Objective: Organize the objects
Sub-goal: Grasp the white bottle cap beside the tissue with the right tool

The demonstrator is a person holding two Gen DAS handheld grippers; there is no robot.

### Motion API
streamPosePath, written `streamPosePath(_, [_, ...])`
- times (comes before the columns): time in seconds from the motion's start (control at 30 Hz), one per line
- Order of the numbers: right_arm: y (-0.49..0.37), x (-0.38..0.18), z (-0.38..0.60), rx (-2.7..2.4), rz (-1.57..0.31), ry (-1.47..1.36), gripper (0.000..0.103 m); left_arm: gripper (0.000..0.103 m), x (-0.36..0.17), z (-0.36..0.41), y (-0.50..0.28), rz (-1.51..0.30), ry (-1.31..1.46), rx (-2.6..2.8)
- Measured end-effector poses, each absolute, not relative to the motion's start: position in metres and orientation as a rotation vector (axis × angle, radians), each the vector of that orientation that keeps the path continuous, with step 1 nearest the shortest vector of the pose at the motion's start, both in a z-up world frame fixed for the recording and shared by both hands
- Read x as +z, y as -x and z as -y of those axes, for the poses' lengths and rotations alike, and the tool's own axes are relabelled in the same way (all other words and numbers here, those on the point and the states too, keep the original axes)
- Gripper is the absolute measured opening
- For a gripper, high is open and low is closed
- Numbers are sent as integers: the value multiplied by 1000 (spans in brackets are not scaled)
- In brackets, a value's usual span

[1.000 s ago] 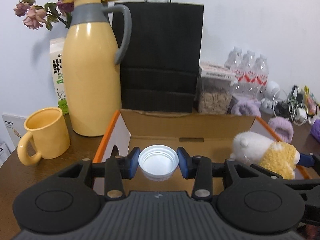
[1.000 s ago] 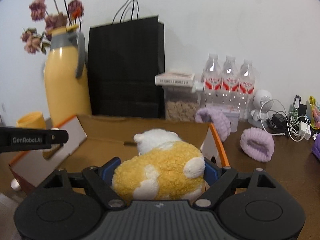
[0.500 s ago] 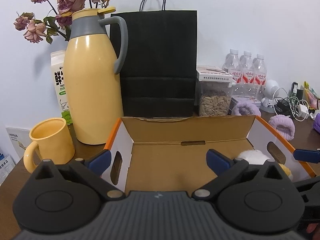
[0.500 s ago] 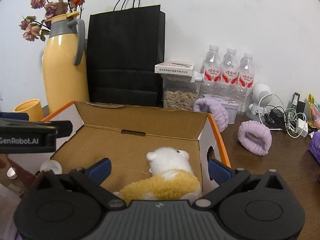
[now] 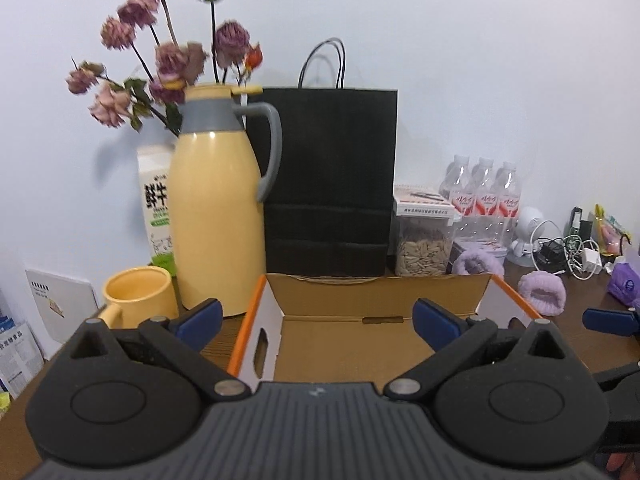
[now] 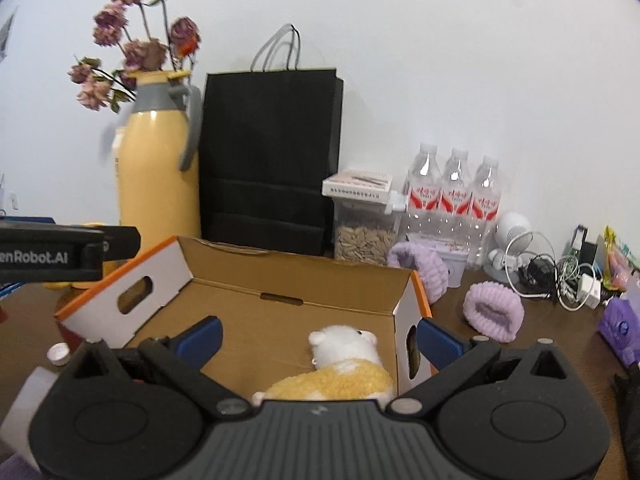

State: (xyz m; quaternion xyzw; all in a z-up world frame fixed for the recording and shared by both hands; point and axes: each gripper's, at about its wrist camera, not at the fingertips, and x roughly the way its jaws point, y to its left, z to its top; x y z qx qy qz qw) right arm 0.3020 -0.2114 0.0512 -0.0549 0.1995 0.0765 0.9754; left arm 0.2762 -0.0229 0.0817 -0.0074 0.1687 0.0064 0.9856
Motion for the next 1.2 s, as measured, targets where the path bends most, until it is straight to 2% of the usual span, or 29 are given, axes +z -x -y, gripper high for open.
streamPosePath(0.6, [-164, 60, 210, 211, -373, 70, 103, 103, 94, 0, -139, -328, 13, 65])
streamPosePath(1.2, [-62, 4, 189, 314, -507, 98, 103, 103, 26, -37, -44, -470, 36, 74])
